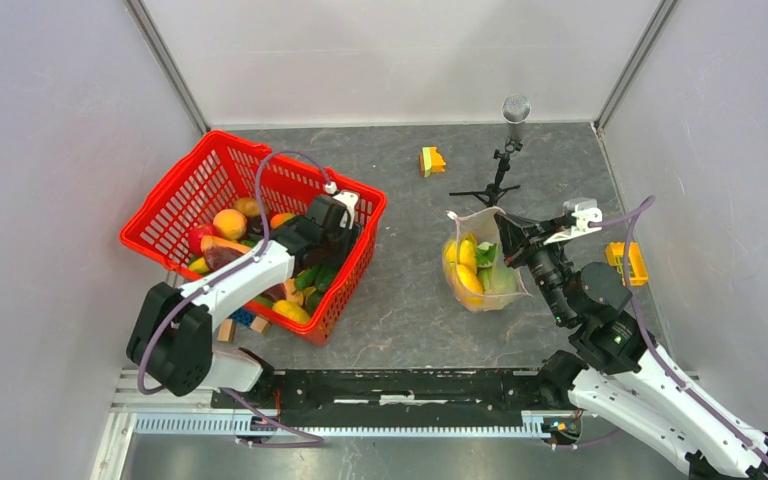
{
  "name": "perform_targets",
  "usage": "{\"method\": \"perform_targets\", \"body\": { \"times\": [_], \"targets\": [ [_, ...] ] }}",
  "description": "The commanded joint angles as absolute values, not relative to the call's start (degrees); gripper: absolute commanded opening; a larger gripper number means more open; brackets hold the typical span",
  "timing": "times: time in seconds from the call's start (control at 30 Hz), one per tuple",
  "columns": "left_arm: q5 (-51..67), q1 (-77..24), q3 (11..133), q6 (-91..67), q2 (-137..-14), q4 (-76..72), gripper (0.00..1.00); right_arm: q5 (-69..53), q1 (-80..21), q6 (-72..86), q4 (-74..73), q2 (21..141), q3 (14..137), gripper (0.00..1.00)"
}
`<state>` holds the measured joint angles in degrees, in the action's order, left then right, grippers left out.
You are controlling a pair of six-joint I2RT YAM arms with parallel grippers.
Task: Place the food in the zip-top bag and seal the zipper
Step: Pick up the fake vegetable from the bin.
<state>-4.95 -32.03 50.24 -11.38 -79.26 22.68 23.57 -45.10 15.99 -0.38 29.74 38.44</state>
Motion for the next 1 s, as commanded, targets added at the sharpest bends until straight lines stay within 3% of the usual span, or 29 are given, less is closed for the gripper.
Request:
{"method": "perform_targets", "body": {
  "times": [0.0, 0.1, 0.23, 0.6, 0.97],
  "targets": [
    [-6.6, -32.5, 54.6, -10.2, -79.1, 26.7, 0.48, 23.8, -45.1, 15.3, 2.3, 29.9, 38.8, 0.09],
    [-7.4, -32.5, 56.2, -11.6, -77.8, 28.3, 0.34, 23.8, -45.1, 15.4, 2.2, 29.7, 38.8, 0.09],
    [-8.6, -32.5, 56.3, -13.0, -73.0, 27.4, 0.26, 23.9, -45.1, 15.6, 2.0, 29.4, 38.8, 0.09],
    [-9.6, -32.5, 54.8, -14.3, -50.7, 19.3, 0.28, 23.0, -45.1, 16.3, 2.7, 30.4, 38.9, 0.09],
    [14.4, -32.5, 60.1, -24.1, -47.8, 10.7, 0.30, 18.1, -45.1, 18.3, 5.5, 33.9, 39.2, 0.09]
  ]
}}
